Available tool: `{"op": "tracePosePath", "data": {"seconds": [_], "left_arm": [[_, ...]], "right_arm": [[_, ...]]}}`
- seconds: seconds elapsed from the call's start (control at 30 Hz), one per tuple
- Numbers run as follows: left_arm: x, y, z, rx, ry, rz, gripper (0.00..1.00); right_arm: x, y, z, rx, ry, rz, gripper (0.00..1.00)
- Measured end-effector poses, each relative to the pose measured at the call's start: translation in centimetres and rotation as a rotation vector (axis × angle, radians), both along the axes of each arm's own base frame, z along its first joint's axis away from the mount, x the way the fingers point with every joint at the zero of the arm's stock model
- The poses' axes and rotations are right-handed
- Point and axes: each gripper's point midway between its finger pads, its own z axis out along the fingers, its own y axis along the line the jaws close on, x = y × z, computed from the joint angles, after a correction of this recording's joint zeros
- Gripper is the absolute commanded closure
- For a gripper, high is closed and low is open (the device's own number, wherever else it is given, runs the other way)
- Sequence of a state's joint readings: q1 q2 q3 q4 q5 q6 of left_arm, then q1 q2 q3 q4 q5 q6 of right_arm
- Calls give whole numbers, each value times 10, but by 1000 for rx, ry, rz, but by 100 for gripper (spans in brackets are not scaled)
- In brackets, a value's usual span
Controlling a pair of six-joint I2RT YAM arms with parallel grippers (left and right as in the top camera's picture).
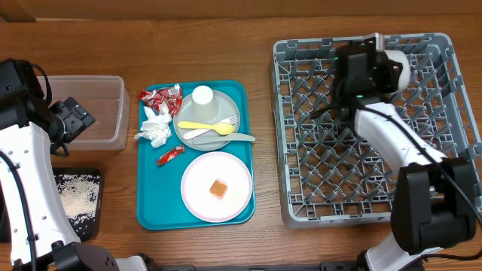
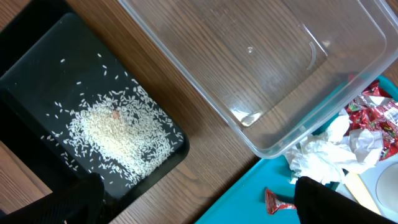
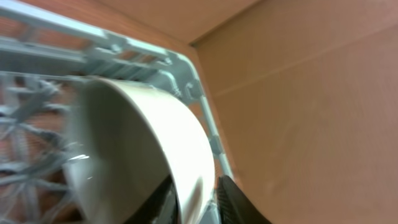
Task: Sort waste into correct bins and load items into the dishwasher rack
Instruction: 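Lower the bowl upside down into the rack and release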
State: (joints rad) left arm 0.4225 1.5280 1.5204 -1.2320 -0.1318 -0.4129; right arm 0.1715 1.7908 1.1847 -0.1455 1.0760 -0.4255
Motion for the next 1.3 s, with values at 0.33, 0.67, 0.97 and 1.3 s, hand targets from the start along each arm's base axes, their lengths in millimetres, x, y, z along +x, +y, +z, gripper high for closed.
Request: {"op": "tracePosePath", "data": {"seconds": [0.33,0.67,0.97,1.3], "left_arm": [[1,0,0,1,-2,0,0],[1,0,0,1,-2,0,0],[1,0,0,1,-4,0,0],[1,1,1,3,-6,0,0]], "right_arm": [[-22,69,-41,208,141,102,16],[9,108,44,946,1,102,42],[-2,0,46,1177,-102,-129,90],[4,29,-51,1400,92,-161,93]]}}
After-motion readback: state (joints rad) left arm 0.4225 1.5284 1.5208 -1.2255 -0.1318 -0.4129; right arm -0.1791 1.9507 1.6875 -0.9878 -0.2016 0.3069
